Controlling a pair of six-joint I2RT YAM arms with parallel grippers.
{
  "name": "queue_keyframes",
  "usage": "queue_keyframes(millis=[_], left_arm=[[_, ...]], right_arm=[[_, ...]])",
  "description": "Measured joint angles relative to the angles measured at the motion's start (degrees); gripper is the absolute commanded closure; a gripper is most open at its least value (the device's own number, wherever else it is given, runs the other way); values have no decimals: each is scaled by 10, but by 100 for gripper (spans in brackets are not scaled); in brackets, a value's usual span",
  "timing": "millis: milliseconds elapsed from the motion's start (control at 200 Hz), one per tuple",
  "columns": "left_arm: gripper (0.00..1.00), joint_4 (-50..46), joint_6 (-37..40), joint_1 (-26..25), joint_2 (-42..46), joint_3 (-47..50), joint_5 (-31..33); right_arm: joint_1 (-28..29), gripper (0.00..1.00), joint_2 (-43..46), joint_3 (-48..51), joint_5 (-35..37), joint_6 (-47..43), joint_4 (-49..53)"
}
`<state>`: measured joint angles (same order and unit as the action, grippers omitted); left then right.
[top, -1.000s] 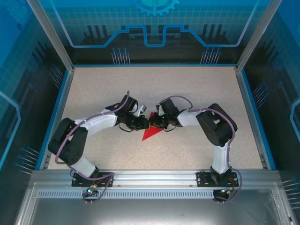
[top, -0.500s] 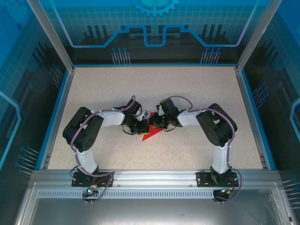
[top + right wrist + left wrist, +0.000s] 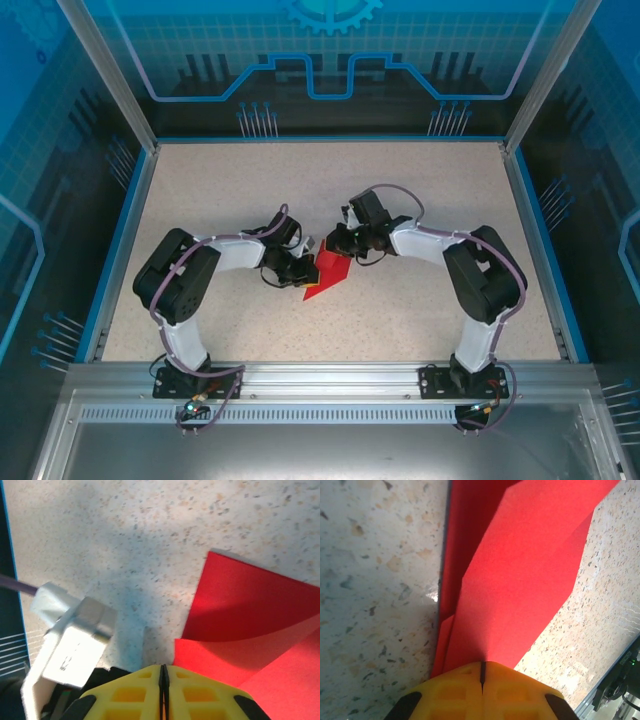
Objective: Fold a paper plane with a square sheet of paper (pick it up from the middle)
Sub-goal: Fourth fold the wing at the center of the table.
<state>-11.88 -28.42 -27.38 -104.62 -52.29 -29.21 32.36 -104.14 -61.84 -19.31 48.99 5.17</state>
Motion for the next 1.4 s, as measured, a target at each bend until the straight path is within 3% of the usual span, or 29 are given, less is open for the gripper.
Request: queue_keyframes(millis=[295, 650, 1400], left_arm=[[100, 0, 0, 1, -1, 0, -2], [100, 4, 0, 1, -1, 3, -2], [100, 33, 1, 2, 4, 23, -6]], right_arm=[[44, 94, -36, 7, 9, 14, -9], [38, 93, -66, 28, 4, 26, -47], [-63, 91, -88, -3, -9, -11, -42]])
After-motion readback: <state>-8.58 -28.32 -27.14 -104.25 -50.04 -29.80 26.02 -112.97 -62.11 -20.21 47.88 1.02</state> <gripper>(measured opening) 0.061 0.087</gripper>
